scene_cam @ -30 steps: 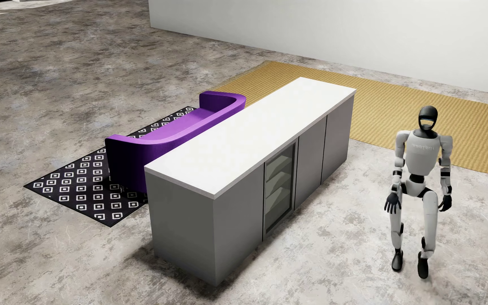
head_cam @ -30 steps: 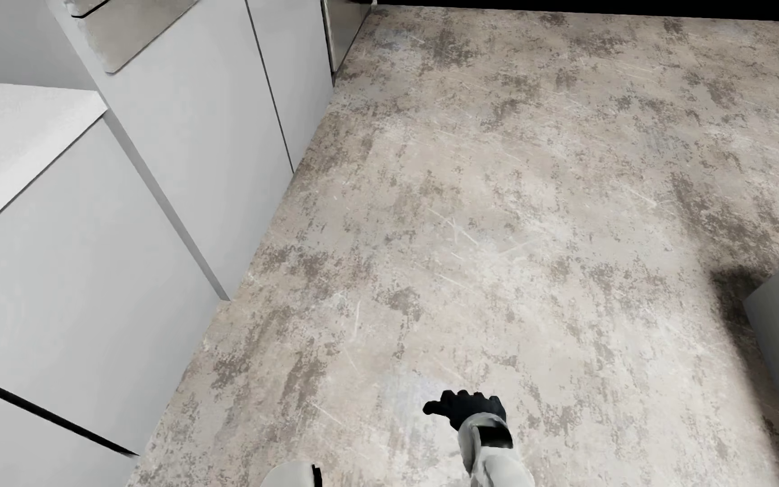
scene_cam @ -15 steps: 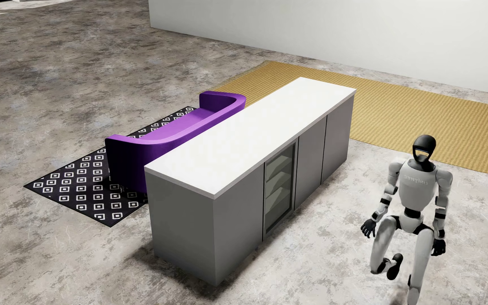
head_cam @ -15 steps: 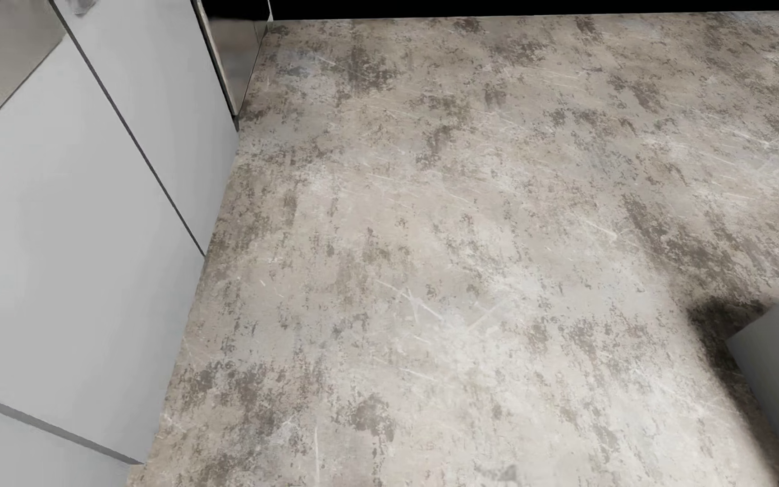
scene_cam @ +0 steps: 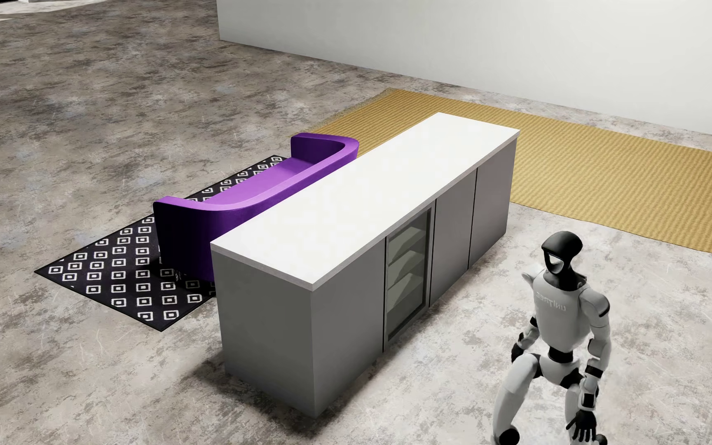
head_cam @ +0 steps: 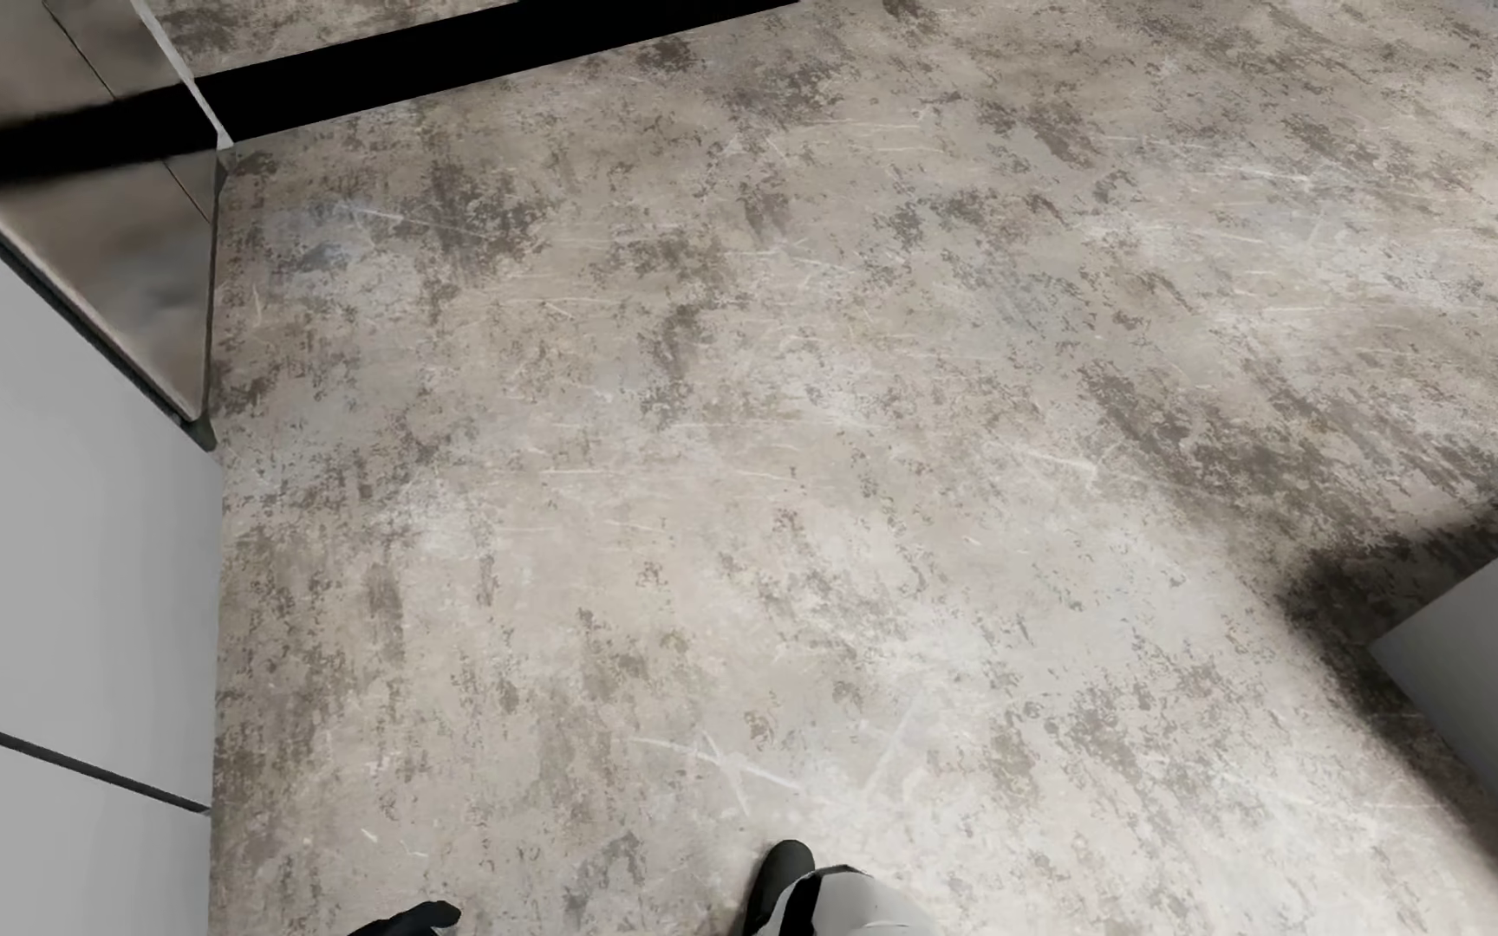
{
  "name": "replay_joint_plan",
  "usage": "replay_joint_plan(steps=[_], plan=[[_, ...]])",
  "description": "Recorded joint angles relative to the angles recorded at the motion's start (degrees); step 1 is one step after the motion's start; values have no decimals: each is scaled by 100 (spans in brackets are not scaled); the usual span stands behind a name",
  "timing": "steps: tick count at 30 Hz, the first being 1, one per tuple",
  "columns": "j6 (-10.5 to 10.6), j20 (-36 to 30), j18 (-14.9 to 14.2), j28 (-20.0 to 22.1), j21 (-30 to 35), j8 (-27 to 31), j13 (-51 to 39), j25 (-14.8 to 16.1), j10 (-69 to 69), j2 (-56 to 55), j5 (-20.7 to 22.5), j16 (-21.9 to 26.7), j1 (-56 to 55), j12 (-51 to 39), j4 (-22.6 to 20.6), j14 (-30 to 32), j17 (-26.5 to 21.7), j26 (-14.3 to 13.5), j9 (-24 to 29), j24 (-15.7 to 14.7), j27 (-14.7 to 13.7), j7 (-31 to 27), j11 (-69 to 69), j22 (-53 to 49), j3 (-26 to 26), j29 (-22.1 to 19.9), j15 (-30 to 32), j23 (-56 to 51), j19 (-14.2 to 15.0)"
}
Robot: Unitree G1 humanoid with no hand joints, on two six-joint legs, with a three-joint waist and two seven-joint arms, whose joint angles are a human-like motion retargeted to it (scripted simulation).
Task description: Go around the counter
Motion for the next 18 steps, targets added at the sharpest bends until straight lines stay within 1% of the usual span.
replay_joint_plan(steps=[1, 2, 3, 4, 5, 6, 7, 8, 9, 10, 11, 12, 13, 14, 15, 16, 17, 18], plan=[[107, -9, 87, -61, -132, 126, -222, 304, 1132, 167, 240, -28, -397, 214, 288, 490, 150, 29, 8, 84, -10, -130, 185, 19, -5, -174, -280, -72, 0], [204, 8, 279, -112, -188, 291, -548, 566, 2109, 395, 521, -106, -893, 417, 407, 934, 222, 41, 17, 138, 56, -413, 225, 36, 23, -157, -490, -38, 1], [279, 23, 334, -132, -86, 494, -946, 579, 2842, 685, 812, -212, -1378, 608, 476, 648, 191, 55, 23, 165, 68, -672, 152, 46, 64, -51, -641, 172, 3], [338, 21, 502, -161, 311, 747, -1387, 240, 3369, 1008, 1103, -295, -1858, 767, 488, 356, 81, 45, 27, 202, 23, -945, 0, 47, 120, 240, -740, 444, 7], [383, 15, 582, -166, 919, 1053, -1800, -377, 3665, 1345, 1368, -379, -2297, 891, 573, 344, -53, 36, 24, 230, -69, -1154, -174, 35, 189, 595, -814, 564, 16], [417, 12, 568, -147, 1742, 1408, -2174, -1240, 3709, 1661, 1601, -443, -2694, 987, 699, 490, -249, 33, 15, 252, -489, -1317, -314, 3, 274, 926, -890, 461, 31], [446, 12, 667, -116, 2518, 1793, -2517, -2164, 3509, 1933, 1801, -494, -3052, 1074, 789, 438, -438, 19, 3, 256, -965, -1444, -390, -74, 370, 955, -986, 94, 51], [473, -10, 785, -95, 2998, 2203, -2761, -2707, 3052, 2199, 1939, -537, -3335, 1155, 896, 350, -509, -44, -9, 242, -1306, -1434, -448, -184, 460, 742, -1094, -494, 81], [494, -28, 831, -51, 3196, 2585, -2889, -2668, 2370, 2443, 2043, -550, -3542, 1241, 997, 321, -454, -113, -12, 221, -1536, -1365, -466, -301, 532, 404, -1228, -1133, 111], [513, -32, 839, -1, 3225, 2921, -2952, -2095, 1406, 2655, 2125, -557, -3680, 1314, 1052, 310, -352, -174, -11, 178, -1785, -1246, -486, -417, 580, 28, -1353, -1688, 140], [531, -42, 641, 23, 3149, 3201, -2970, -1102, 172, 2856, 2183, -555, -3719, 1361, 1057, 383, -240, -217, -10, 124, -2010, -1120, -529, -497, 600, -154, -1471, -2096, 167], [544, -120, 587, 14, 3064, 3424, -2966, 56, -1266, 3078, 2191, -524, -3683, 1360, 861, 553, -182, -228, -10, 149, -2172, -1194, -654, -532, 611, -162, -1563, -2402, 195], [550, -255, 385, -27, 3025, 3589, -2949, 1034, -2759, 3298, 2171, -463, -3550, 1318, 625, 554, -226, -215, -15, 266, -2209, -1370, -804, -531, 601, -79, -1628, -2662, 221], [556, -414, -117, -129, 3007, 3697, -2889, 1725, -3466, 3530, 2155, -371, -3618, 1265, 467, 357, -331, -216, -2, 451, -2153, -1393, -898, -515, 578, 12, -1674, -2882, 236], [563, -494, -190, -221, 2952, 3726, -2784, 2001, -3592, 3746, 2108, -334, -3692, 1200, 359, 298, -494, -170, 13, 587, -2031, -1174, -909, -503, 549, -96, -1702, -3048, 276], [553, -406, 204, -219, 2869, 3739, -2644, 2038, -3361, 3956, 2024, -379, -3711, 1158, 248, 604, -648, -109, 24, 559, -1832, -1113, -889, -528, 544, -164, -1703, -3051, 336], [520, -200, 372, -132, 2772, 3732, -2514, 1862, -2869, 4175, 1934, -474, -3777, 1168, 149, 1021, -773, -22, 32, 436, -1574, -1230, -750, -591, 566, -278, -1561, -2863, 321], [466, 59, 378, 9, 2673, 3703, -2412, 1602, -2322, 4321, 1830, -600, -3756, 1250, 144, 1390, -836, 53, 42, 254, -1175, -1217, -479, -679, 594, -310, -1342, -2439, 326]])
